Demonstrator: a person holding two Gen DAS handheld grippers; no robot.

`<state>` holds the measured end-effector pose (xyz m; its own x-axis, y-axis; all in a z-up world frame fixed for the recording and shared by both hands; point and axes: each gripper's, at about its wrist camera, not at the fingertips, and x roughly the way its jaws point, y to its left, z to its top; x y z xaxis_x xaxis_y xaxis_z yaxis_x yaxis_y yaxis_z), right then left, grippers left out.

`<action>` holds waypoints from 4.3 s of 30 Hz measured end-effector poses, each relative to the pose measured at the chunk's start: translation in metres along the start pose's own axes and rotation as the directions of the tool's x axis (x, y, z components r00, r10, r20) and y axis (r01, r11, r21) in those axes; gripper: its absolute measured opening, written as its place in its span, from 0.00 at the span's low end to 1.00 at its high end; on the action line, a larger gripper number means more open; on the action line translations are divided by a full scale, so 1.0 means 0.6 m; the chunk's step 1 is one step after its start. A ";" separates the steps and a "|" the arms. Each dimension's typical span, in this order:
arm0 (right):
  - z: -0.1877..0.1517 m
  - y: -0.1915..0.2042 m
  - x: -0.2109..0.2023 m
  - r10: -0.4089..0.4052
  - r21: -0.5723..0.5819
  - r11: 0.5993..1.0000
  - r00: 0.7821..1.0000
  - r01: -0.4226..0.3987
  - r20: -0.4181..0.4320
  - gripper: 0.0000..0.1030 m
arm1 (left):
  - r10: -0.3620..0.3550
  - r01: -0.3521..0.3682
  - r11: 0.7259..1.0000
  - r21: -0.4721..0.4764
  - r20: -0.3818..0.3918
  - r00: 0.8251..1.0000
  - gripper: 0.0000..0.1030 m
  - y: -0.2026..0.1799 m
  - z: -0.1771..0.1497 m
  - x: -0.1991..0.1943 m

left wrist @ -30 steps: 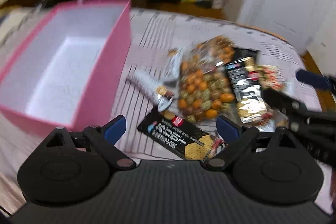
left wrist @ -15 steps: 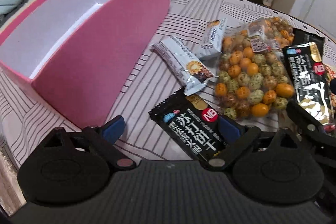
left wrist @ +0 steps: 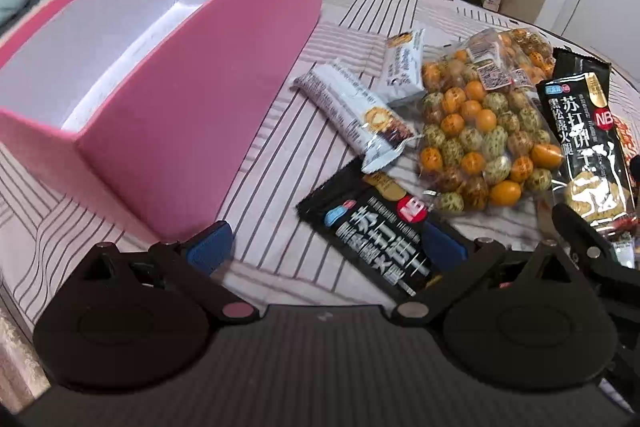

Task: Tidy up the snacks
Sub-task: 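Grasp a black NB cracker packet with the left tool while the right tool grasps another, then lift both black cracker packets and carry them over the pink box, then lower both packets into the pink box and open both tools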

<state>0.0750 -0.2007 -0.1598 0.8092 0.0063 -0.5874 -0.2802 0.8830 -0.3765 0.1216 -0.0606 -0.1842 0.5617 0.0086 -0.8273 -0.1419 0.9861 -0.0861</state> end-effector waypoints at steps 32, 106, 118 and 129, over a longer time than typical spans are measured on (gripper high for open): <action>-0.007 -0.032 -0.027 0.000 0.192 0.981 0.997 0.015 -0.077 0.41 | 0.045 -0.044 0.990 0.138 -0.007 0.999 0.67 -0.032 -0.012 -0.019; 0.293 0.072 -0.083 0.466 0.041 0.883 0.883 -0.468 0.053 0.53 | -0.226 0.226 0.974 0.015 0.101 0.969 0.52 0.260 0.196 -0.224; 0.379 0.157 0.113 0.421 -0.056 0.905 0.907 -0.421 -0.011 0.53 | -0.169 0.172 0.981 -0.086 0.036 0.985 0.52 0.295 0.312 -0.036; 0.387 0.235 0.208 0.410 -0.275 0.858 0.901 -0.433 -0.140 0.53 | -0.105 0.093 0.987 -0.132 -0.085 0.991 0.52 0.301 0.315 0.093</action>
<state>0.2565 0.0338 -0.1198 0.5420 0.3018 -0.7843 -0.7331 0.6261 -0.2656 0.2815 0.1495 -0.1407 0.5019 -0.1087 -0.8581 -0.1955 0.9521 -0.2350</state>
